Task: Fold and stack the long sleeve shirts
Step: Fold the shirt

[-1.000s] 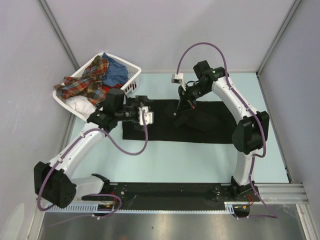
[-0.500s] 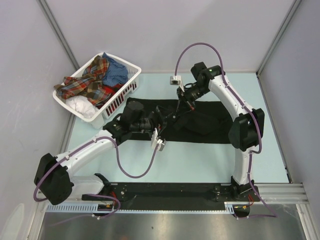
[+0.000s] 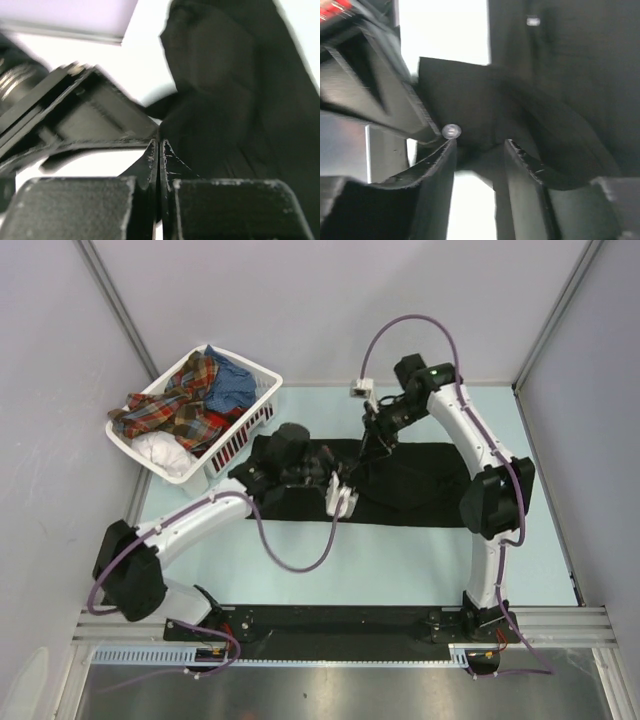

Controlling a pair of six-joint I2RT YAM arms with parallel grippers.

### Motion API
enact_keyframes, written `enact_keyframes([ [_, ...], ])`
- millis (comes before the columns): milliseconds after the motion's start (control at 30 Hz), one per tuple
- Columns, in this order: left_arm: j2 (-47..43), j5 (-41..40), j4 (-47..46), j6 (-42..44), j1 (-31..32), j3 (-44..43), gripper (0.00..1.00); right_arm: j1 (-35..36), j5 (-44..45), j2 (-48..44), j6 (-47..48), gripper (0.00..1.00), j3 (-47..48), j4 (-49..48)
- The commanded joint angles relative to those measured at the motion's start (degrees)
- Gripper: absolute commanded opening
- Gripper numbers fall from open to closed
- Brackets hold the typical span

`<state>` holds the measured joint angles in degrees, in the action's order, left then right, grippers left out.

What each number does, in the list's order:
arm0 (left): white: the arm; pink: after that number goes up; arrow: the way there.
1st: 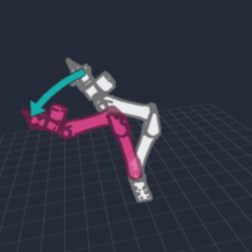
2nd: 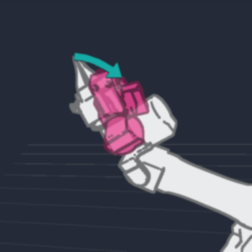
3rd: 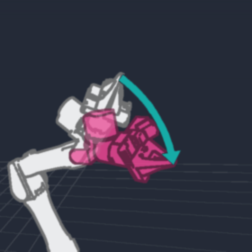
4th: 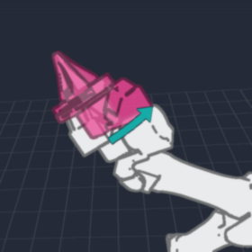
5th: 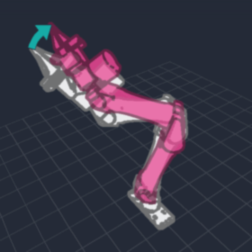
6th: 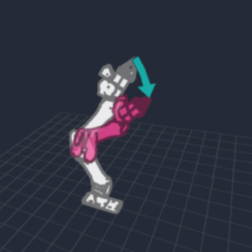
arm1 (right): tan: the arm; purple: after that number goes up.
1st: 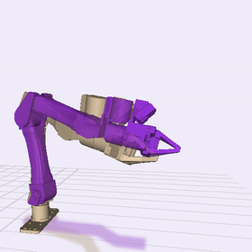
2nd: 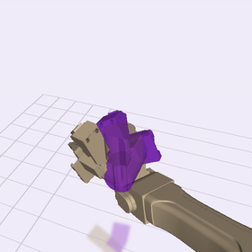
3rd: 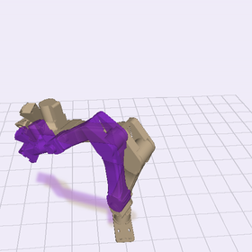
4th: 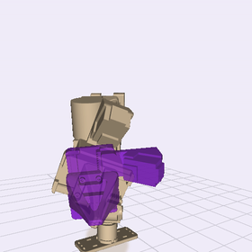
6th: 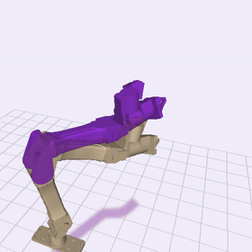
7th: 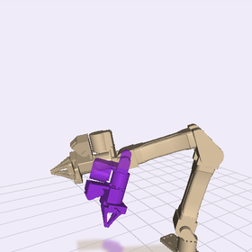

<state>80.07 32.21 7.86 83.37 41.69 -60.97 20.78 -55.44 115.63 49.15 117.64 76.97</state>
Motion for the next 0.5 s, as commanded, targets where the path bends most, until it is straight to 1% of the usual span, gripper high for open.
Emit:
enact_keyframes([
  [0,8.7,2.1,-0.1,-20.2,-2.3,-14.6,0.0,-10.1,2.4,-0.8,-5.0,0.56,6.7,2.3],
  [33,11.0,2.2,0.2,-23.6,-3.0,-21.0,0.0,-12.1,3.1,-0.8,-6.2,0.64,7.6,1.3],
  [67,13.9,1.8,0.7,-30.4,-3.8,-24.8,0.0,-14.3,4.6,-1.4,-9.0,0.67,9.3,-1.5],
  [100,16.6,1.2,1.0,-34.0,-5.5,-28.6,0.0,-18.4,5.1,-1.8,-10.5,0.7,9.8,-3.2],
  [133,22.6,0.2,0.9,-37.5,-6.4,-36.7,0.0,-20.3,5.3,-2.5,-12.0,0.73,10.1,-5.1],
  [167,25.6,-1.4,1.0,-44.2,-7.2,-40.9,0.0,-23.4,4.9,-3.8,-14.4,0.73,9.8,-8.1],
  [200,28.4,-2.1,1.2,-47.1,-9.2,-49.1,0.0,-27.1,5.0,-4.6,-15.1,0.74,9.3,-9.3],
  [233,34.6,-2.6,1.3,-49.5,-10.0,-53.0,0.0,-28.5,4.9,-5.4,-15.3,0.74,8.7,-9.9],
  [267,37.2,-4.4,1.2,-53.7,-10.7,-56.8,0.0,-29.6,5.2,-6.0,-15.3,0.74,6.8,-9.8],
  [300,40.2,-5.2,1.0,-55.7,-12.0,-63.3,0.0,-30.4,5.4,-7.8,-14.3,0.74,5.5,-9.4],
  [333,44.9,-6.4,1.0,-59.4,-12.4,-66.4,0.0,-31.4,5.7,-8.7,-13.6,0.72,3.7,-8.7],
  [367,47.2,-8.5,0.7,-61.3,-12.8,-68.7,0.0,-31.6,6.1,-10.2,-12.8,0.7,1.1,-8.4],
  [400,48.8,-14.0,-1.5,-63.1,-13.0,-71.5,0.0,-31.6,6.6,-13.2,-11.8,0.68,-4.8,-8.8],
  [433,51.1,-17.3,-2.9,-66.6,-13.0,-72.1,0.0,-31.4,6.9,-15.4,-12.1,0.66,-9.2,-11.4],
  [467,51.7,-18.8,-5.5,-67.7,-13.0,-71.9,0.0,-31.1,7.4,-17.4,-12.3,0.64,-13.0,-13.3],
])
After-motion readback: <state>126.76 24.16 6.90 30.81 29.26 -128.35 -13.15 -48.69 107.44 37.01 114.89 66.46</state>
